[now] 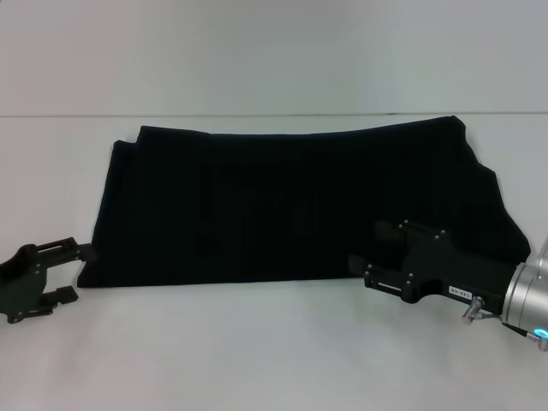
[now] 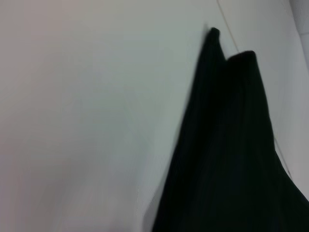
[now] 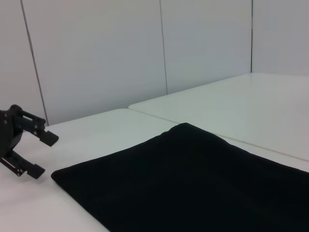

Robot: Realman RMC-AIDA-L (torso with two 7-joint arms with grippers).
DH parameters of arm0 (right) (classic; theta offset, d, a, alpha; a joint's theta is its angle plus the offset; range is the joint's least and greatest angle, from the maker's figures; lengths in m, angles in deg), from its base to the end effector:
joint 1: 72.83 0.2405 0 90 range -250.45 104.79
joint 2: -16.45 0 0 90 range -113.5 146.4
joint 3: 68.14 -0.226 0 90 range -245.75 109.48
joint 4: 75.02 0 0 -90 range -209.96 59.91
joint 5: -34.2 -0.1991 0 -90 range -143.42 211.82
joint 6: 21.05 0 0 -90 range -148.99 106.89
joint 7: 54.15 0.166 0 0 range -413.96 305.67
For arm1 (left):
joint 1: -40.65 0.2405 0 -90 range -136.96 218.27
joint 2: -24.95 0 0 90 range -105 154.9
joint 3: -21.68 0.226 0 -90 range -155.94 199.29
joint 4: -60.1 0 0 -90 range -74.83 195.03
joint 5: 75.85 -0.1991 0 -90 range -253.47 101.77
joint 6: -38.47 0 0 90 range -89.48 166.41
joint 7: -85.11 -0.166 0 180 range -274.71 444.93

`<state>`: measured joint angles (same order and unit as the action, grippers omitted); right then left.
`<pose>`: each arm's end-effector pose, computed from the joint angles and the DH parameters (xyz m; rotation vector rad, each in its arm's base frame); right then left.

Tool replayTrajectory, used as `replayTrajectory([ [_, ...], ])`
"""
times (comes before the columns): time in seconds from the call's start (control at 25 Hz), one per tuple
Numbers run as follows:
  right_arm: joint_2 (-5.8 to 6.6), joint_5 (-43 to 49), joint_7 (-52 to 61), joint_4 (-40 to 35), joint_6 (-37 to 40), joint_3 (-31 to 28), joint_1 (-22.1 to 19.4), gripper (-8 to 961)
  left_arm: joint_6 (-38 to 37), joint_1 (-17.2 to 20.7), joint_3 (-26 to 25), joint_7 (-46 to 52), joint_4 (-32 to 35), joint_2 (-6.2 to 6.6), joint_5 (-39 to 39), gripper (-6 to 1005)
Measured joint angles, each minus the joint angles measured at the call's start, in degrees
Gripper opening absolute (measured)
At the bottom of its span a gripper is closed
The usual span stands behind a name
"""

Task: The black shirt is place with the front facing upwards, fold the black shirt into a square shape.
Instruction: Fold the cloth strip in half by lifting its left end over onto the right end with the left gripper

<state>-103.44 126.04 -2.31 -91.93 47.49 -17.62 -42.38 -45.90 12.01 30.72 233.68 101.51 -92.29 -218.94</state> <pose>0.2465 0.3222 -0.0610 -2.5008 0.5118 0.6569 -0.3313 0.3003 0.0474 -1.5359 -2.2639 -0.7199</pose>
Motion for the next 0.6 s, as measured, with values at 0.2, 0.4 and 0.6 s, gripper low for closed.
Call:
replayTrajectory([
  [0.2,0.01,0.0,0.0,0.1,0.0,0.0,0.2,764,2.1,-0.3,0.0,0.8,-1.4,0.04,0.0,820],
  [0.4,-0.03,0.0,0.0,0.1,-0.1,0.0,0.3,764,3.1,-0.4,-0.1,1.3,-2.2,0.08,0.1,819],
  [0.6,-0.07,0.0,0.1,0.1,-0.1,0.0,0.3,764,3.8,-0.6,0.3,1.9,-2.3,0.09,-0.1,818],
])
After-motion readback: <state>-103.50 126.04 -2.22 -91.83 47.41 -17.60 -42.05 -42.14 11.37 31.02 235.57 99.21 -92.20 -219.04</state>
